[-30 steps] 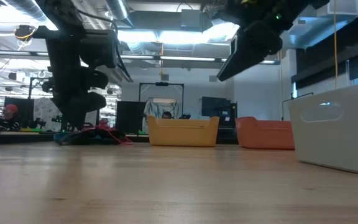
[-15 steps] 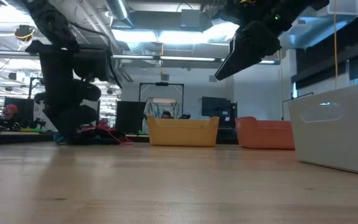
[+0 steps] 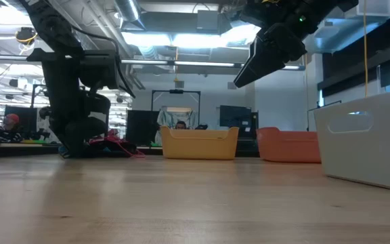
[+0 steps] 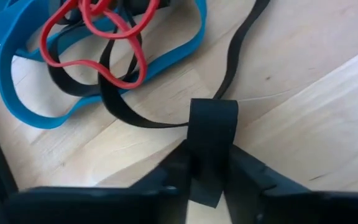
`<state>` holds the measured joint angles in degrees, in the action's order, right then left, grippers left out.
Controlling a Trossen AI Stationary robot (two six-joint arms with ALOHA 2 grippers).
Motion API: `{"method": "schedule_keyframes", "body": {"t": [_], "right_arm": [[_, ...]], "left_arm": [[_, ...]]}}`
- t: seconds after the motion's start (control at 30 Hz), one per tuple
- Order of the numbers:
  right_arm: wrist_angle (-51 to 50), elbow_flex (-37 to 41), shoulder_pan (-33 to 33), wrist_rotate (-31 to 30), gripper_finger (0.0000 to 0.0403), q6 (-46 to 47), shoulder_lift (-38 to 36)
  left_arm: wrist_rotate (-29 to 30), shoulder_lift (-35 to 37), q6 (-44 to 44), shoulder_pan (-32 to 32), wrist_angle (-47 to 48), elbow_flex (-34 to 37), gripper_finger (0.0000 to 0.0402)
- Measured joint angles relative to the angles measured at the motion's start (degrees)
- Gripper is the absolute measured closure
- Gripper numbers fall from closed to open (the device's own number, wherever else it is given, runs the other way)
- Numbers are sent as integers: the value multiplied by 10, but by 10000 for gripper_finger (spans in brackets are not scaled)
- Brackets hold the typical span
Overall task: Sort rubber bands into baskets
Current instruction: Put the black rubber band into the white bin
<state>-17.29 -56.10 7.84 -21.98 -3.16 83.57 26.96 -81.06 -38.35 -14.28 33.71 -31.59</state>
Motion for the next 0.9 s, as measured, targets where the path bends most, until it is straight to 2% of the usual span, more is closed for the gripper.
{"method": "schedule_keyframes", "body": {"t": [0.17,0.37,0.57,0.83,0.9], "right_arm": [[1,0,0,0,187,-3,0],[1,0,0,-5,187,-3,0],[4,0,0,-4,187,-1,0],[8,0,0,86,187,-1,0],[17,0,0,87,187,-3,0]], "left_arm": [[-1,0,12,0,0,0,393],[-12,-1,20,27,8,-14,383],[-38,-1,56,76,7,-55,396],[-39,2,83,139,0,-103,391],[-39,2,81,148,-1,-112,395]]}}
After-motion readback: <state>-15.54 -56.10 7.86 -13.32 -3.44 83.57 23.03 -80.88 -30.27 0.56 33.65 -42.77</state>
